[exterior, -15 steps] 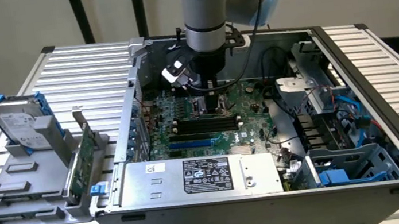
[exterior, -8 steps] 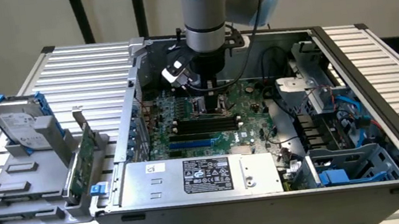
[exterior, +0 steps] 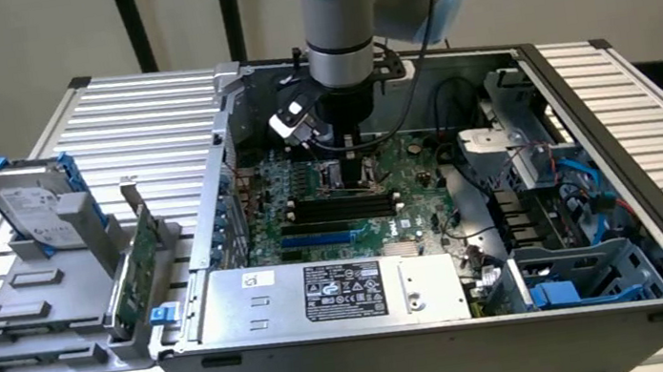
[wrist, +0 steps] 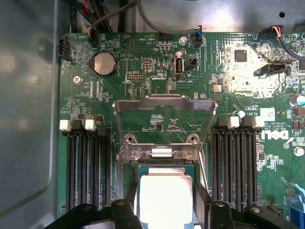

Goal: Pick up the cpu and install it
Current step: 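Place the cpu into insertion slot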

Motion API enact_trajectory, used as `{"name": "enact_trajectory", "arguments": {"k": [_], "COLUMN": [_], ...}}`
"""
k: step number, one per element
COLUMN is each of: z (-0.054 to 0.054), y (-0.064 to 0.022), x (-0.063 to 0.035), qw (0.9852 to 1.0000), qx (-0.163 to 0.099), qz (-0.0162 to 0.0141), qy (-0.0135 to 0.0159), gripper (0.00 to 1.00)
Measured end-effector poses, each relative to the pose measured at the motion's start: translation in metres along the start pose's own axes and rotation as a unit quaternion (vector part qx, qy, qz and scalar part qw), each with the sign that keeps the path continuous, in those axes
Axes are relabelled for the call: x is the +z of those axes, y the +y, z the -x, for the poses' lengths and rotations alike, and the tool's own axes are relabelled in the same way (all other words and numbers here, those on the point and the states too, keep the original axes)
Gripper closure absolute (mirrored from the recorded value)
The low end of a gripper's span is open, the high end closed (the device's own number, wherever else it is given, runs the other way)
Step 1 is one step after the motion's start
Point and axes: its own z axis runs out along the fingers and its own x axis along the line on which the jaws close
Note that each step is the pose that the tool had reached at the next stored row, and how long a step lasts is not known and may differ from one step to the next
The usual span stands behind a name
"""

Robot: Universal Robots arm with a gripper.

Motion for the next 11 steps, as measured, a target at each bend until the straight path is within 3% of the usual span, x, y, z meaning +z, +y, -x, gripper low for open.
{"name": "enact_trajectory", "arguments": {"k": [11], "z": [-0.002], "y": [-0.0023], "x": [0.0017], "qw": [1.0], "qx": [0.0], "qz": [0.0036], "qy": [-0.0027], "gripper": [0.45]}}
